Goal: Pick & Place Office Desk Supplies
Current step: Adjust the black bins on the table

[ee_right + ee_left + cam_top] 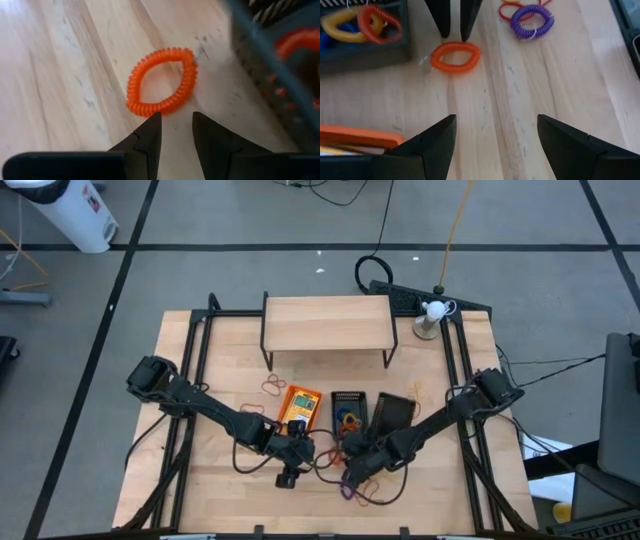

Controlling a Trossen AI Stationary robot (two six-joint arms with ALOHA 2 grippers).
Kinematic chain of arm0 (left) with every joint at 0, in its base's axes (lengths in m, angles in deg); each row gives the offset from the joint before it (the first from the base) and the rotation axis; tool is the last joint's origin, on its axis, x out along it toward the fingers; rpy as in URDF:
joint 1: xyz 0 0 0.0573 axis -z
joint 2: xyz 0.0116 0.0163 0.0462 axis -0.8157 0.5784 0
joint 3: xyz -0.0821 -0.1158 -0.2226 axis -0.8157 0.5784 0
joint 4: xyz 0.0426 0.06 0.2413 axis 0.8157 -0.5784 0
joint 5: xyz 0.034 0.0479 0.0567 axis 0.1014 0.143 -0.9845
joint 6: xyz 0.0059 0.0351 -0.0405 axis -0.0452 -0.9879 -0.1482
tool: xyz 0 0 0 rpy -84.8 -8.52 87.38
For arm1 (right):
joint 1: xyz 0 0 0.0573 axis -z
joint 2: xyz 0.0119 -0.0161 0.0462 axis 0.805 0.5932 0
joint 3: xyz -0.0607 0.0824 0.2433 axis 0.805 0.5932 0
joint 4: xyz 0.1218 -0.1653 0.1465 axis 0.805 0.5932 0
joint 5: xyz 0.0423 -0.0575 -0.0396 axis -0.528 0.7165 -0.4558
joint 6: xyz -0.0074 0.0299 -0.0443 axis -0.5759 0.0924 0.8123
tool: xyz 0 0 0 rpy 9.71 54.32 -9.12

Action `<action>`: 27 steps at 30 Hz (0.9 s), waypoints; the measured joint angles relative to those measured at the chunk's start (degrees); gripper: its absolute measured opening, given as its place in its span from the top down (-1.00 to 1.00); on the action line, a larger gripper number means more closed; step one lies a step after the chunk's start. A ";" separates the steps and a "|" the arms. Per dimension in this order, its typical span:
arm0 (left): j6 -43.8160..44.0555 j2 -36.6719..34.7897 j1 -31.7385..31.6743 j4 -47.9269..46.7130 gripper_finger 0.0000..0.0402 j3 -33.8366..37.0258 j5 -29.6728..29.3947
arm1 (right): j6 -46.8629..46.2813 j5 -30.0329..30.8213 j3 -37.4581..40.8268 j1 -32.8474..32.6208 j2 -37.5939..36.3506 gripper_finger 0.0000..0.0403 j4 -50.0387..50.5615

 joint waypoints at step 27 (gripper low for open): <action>-4.09 -0.02 -1.61 1.04 -0.38 0.00 0.33 | 14.74 15.05 0.07 -3.93 -16.22 0.49 1.62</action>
